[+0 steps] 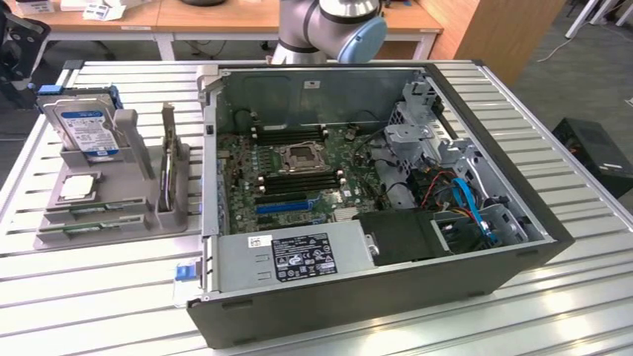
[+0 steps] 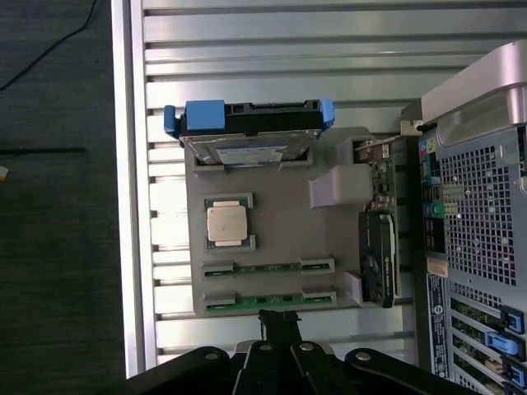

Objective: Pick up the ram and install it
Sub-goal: 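Reach for the ram, then pick up the ram and move it above insertion slot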

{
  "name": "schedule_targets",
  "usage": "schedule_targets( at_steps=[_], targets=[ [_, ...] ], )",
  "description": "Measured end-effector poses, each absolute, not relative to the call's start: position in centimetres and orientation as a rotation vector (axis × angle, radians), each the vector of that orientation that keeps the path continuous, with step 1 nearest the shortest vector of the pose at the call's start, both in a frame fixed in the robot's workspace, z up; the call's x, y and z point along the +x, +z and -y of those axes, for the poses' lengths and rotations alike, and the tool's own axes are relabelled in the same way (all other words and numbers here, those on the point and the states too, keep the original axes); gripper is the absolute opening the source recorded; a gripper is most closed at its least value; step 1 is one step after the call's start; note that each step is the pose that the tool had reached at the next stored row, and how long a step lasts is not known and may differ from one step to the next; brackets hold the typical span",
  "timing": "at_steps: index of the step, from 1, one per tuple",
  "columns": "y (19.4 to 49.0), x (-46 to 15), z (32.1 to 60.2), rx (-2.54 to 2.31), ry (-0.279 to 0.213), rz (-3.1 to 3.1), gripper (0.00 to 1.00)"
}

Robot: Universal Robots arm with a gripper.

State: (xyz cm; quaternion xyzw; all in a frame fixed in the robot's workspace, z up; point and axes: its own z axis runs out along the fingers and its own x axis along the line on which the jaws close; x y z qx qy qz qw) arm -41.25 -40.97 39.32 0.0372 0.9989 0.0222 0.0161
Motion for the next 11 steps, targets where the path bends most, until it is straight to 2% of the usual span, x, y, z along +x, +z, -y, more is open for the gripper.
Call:
schedule_targets(
  at_steps=[11],
  targets=[
    [39.33, -41.26, 40.96, 0.116, 0.069, -3.107, 0.11]
  ],
)
